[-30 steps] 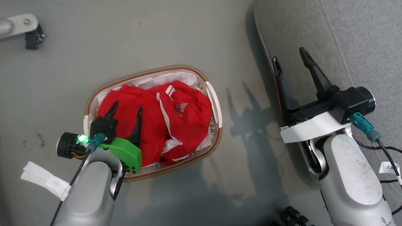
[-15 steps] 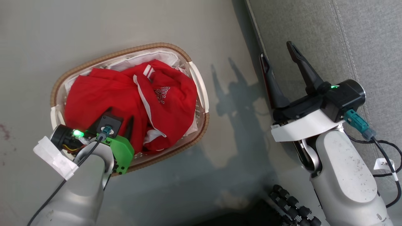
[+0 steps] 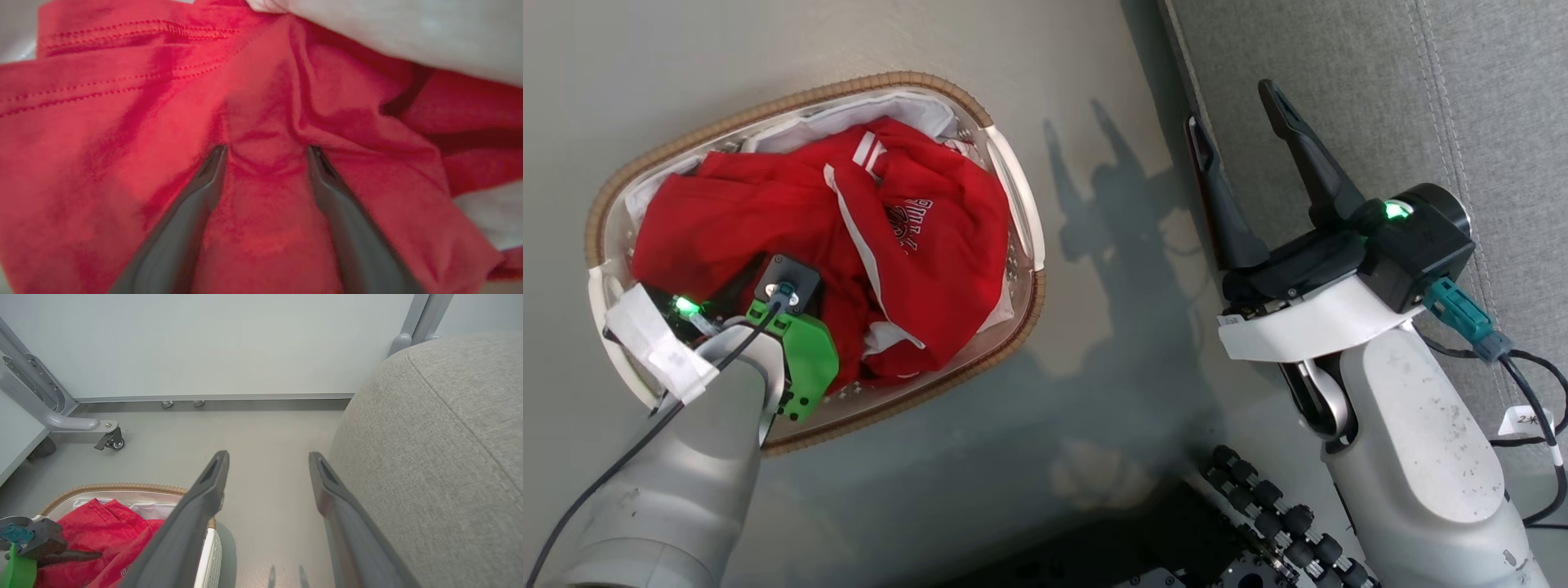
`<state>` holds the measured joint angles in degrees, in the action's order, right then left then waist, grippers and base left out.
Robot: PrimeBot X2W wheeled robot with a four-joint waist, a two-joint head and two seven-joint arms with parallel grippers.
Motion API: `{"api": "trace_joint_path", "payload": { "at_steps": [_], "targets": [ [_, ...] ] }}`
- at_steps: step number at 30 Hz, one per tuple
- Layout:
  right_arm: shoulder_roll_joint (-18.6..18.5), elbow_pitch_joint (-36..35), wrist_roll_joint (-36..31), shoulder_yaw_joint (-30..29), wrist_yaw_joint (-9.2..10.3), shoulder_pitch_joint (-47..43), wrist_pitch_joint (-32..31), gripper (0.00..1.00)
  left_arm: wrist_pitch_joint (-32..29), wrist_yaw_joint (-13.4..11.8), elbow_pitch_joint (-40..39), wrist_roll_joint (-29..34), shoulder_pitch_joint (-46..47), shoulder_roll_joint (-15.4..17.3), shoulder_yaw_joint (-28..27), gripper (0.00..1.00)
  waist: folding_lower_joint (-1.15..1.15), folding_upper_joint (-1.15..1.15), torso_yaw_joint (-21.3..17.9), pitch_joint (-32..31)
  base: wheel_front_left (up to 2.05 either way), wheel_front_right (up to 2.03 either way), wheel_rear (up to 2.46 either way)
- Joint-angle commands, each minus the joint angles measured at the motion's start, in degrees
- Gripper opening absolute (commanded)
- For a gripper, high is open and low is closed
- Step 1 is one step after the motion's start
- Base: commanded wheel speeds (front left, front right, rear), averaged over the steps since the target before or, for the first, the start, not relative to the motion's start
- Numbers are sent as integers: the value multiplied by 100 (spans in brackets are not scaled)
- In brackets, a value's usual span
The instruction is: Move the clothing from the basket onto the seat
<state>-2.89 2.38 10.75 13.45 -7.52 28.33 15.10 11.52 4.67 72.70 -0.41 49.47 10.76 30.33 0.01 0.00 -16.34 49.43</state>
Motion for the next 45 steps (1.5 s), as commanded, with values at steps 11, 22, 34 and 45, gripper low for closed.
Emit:
{"api": "trace_joint_path", "payload": {
  "at_steps": [11,22,34,45],
  "targets": [
    [-13,-124,10,102,6,135,9,100,-474,-56,110,-36,336,44,149,100,-1,0,-25,279,0,0,0],
    [-14,127,-115,70,6,156,9,100,51,-167,115,-169,-53,-269,208,0,-1,0,117,-266,0,0,0],
    [-17,603,-309,-32,6,-297,9,100,378,-29,-230,-621,-774,-582,33,0,-1,0,557,-1722,0,0,0],
    [-17,887,-237,-30,6,-775,9,100,364,-61,-1435,-887,-1776,-580,-230,0,-1,0,860,-2900,0,0,0]
  ]
}}
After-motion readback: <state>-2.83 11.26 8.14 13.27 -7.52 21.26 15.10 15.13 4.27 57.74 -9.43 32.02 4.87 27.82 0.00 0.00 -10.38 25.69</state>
